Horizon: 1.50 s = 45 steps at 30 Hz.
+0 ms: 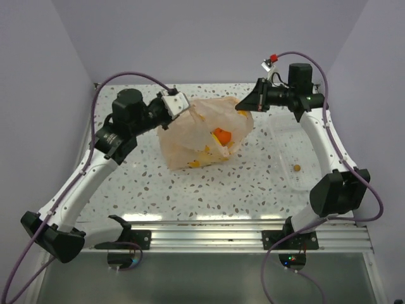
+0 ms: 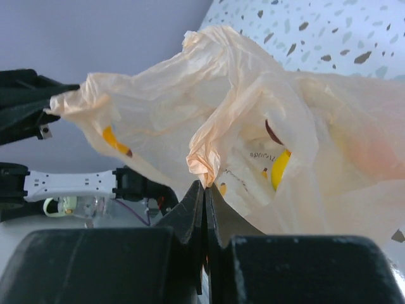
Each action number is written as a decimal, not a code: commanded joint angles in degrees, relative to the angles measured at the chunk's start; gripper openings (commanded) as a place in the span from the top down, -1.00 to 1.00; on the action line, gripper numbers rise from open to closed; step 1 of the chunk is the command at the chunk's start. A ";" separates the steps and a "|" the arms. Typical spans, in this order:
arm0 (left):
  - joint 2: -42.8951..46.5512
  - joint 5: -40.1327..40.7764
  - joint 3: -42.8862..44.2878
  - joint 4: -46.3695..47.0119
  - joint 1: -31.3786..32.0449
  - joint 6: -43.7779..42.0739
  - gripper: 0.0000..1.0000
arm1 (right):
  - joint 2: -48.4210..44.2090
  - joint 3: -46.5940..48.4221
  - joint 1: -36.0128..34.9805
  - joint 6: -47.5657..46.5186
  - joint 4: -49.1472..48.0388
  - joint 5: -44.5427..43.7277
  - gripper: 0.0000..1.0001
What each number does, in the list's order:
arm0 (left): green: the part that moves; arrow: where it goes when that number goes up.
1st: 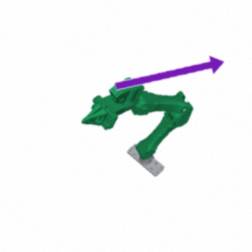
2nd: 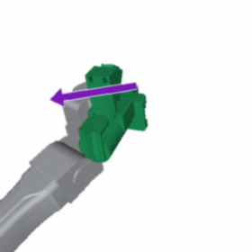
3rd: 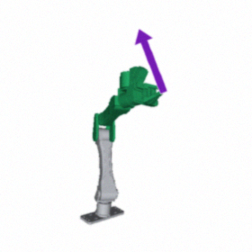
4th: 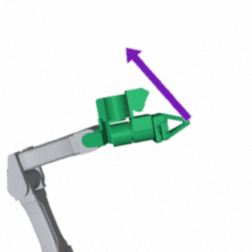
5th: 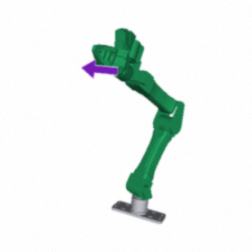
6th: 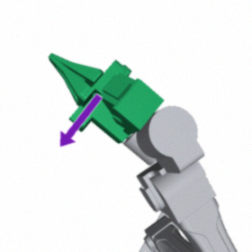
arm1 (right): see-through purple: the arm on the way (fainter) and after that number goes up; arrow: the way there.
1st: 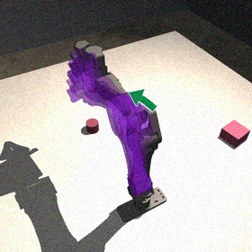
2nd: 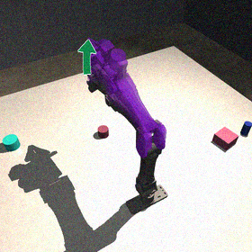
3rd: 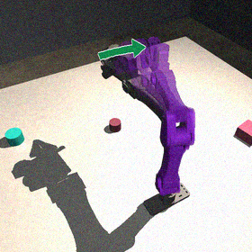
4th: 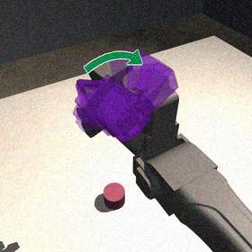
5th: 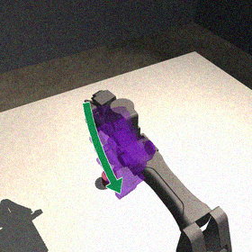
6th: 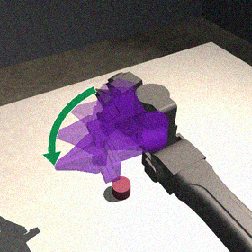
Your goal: Place the fake fruits into the plastic bag and tie a complex knot
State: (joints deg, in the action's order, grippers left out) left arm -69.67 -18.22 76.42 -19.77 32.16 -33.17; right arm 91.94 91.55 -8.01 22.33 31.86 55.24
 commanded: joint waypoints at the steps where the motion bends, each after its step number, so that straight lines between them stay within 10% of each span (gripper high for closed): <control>1: 2.25 -4.55 1.45 7.37 -6.30 17.41 1.00 | -4.84 2.13 2.56 2.99 -6.01 4.69 1.00; 9: 1.29 -13.14 1.01 13.97 -17.03 34.56 1.00 | -8.44 0.21 3.70 -1.24 -13.20 5.31 1.00; 20: -2.66 -39.16 -3.12 25.49 -20.65 36.78 1.00 | -6.42 -9.37 3.70 29.80 -40.13 12.35 0.49; 31: -8.99 -43.74 6.28 27.03 -23.11 42.98 1.00 | -10.99 -12.18 3.18 53.42 -70.42 11.20 1.00; 37: -8.99 -42.35 10.93 38.83 -23.90 53.91 1.00 | -13.28 -8.15 3.79 48.09 -62.81 9.62 1.00; 45: -9.70 -39.35 8.68 31.47 -26.01 46.18 1.00 | -9.06 -6.46 5.64 27.74 -42.78 7.25 1.00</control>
State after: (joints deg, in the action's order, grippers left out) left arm -79.20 -58.70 88.23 12.82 7.07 15.25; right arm 80.93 84.88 -2.81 62.92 -23.11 64.86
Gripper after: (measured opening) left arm 0.015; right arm 0.011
